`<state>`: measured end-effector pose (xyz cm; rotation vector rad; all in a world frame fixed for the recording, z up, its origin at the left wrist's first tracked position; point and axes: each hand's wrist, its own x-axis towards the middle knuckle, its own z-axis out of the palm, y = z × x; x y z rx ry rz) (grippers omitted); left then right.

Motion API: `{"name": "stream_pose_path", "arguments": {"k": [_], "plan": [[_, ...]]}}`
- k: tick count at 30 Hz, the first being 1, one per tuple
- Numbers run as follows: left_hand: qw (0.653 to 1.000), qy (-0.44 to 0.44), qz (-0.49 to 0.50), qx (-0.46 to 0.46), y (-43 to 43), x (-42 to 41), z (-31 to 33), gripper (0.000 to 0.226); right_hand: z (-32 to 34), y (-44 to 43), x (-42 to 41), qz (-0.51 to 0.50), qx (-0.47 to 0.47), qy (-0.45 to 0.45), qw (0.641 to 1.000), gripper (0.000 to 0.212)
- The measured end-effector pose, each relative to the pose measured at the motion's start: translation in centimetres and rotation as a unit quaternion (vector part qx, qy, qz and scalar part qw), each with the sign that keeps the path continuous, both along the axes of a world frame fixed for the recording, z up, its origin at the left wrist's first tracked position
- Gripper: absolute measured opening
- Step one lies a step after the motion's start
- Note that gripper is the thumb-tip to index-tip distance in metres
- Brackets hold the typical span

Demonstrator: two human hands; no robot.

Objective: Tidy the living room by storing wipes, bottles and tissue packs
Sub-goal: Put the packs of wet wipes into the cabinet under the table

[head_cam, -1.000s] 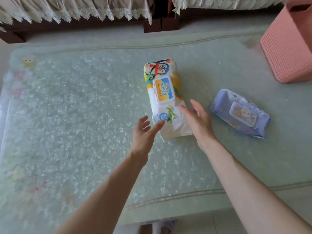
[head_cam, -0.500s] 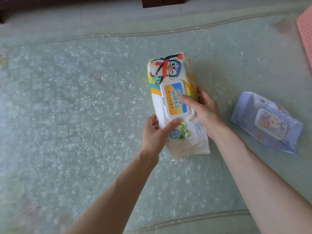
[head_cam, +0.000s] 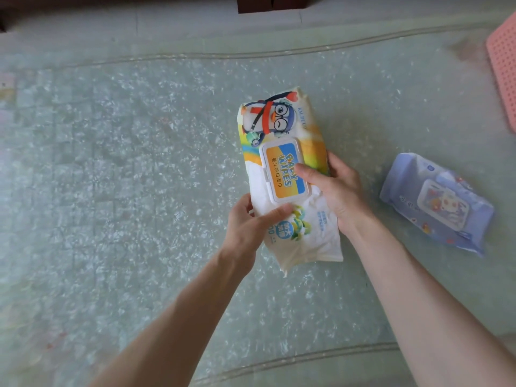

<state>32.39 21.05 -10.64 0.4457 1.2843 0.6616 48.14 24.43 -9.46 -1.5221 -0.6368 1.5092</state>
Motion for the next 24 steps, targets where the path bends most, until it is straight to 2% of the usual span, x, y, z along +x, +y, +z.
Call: {"name": "stream_pose_path", "arguments": {"k": [3,9,12,24], "plan": [[1.0,-0.002,0.015,0.012,-1.6,-1.1,0.9,0.063,0.8,-1.4,-1.1,0.008,0.017,0.007,1.0,0.034],[0.998,0.008,0.048,0.037,-7.0,-4.2,3.1,0.067,2.6,-6.4,-4.4,0.017,0.041,0.019,0.999,0.035],[0.996,0.021,0.055,0.06,-11.8,-6.5,4.3,0.067,3.8,-10.6,-6.8,0.037,0.048,0.012,0.998,0.035],[0.99,0.052,0.114,0.059,-27.8,-16.1,5.8,0.063,4.2,-24.7,-17.0,0.115,0.047,0.017,0.992,0.031]]}}
